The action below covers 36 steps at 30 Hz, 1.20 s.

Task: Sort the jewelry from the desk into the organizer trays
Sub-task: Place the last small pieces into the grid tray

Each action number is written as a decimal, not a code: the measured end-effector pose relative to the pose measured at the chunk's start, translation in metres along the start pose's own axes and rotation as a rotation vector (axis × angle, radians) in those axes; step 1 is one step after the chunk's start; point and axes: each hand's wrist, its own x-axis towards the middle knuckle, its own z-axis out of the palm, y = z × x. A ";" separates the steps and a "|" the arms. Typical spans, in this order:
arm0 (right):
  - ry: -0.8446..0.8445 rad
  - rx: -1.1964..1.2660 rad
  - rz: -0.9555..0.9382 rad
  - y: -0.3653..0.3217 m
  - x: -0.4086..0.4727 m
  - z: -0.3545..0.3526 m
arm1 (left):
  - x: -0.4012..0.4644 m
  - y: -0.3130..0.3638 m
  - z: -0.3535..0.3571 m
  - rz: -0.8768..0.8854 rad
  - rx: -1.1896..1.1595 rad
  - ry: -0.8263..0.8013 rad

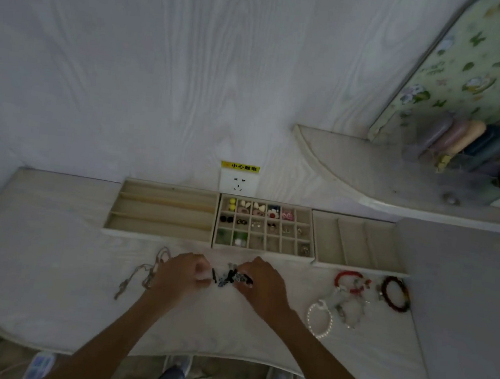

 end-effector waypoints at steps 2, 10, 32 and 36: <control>0.060 0.084 0.052 -0.004 0.001 0.004 | 0.000 0.004 0.003 -0.012 0.023 0.054; 0.045 0.392 0.175 0.015 -0.004 -0.025 | -0.002 0.031 0.001 0.116 0.009 0.028; 0.099 0.688 0.206 -0.011 -0.017 -0.154 | 0.047 0.134 -0.067 0.508 -0.330 -0.585; 0.103 0.777 0.288 0.001 -0.020 -0.154 | 0.052 0.131 -0.063 0.523 -0.319 -0.473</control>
